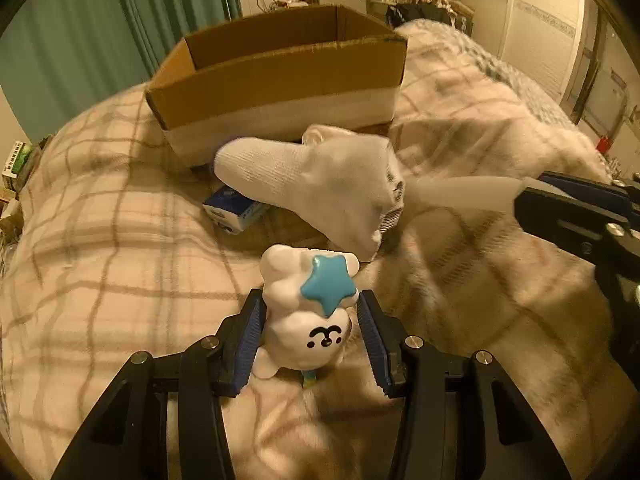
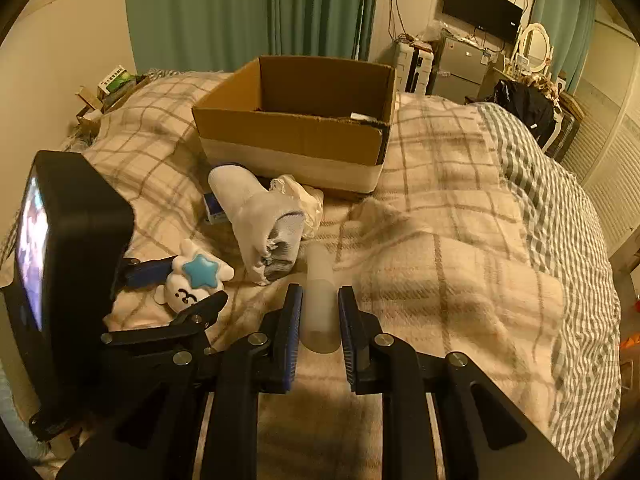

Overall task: Organize objects
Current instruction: 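Carry the plush toy and white stick into the box and release them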

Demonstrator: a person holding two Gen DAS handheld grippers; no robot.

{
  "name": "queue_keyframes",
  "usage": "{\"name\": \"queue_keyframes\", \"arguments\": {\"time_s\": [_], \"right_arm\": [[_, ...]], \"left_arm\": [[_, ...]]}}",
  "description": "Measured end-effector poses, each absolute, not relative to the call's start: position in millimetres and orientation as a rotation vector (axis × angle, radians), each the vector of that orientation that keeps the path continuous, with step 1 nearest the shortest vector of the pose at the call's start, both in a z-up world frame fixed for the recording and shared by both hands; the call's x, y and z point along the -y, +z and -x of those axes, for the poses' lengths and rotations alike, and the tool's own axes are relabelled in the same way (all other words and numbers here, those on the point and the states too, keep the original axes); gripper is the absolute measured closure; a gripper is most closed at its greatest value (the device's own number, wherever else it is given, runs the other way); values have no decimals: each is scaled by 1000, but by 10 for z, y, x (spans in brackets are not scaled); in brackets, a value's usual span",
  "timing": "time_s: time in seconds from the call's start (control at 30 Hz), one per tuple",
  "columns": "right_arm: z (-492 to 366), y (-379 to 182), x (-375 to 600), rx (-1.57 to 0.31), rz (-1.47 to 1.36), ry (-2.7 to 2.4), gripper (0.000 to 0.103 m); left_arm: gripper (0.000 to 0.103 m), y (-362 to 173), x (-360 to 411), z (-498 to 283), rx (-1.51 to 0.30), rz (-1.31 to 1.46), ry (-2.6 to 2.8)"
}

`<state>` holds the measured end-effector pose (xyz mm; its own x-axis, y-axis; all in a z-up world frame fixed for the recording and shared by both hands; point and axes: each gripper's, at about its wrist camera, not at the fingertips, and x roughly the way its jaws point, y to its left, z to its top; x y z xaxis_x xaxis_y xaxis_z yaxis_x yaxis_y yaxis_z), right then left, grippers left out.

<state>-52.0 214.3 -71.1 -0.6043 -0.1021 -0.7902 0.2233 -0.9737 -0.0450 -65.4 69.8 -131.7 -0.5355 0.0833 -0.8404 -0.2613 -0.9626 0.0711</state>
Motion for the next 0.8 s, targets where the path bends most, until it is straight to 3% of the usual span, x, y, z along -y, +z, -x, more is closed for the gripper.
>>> {"name": "queue_keyframes", "arguments": {"time_s": [0.4, 0.8], "right_arm": [[163, -290, -2065, -249, -1195, -2705, 86], [115, 272, -1913, -345, -1054, -2765, 86]], "left_arm": [[55, -850, -555, 367, -85, 1282, 2625], [55, -204, -472, 362, -80, 1109, 2667]]}}
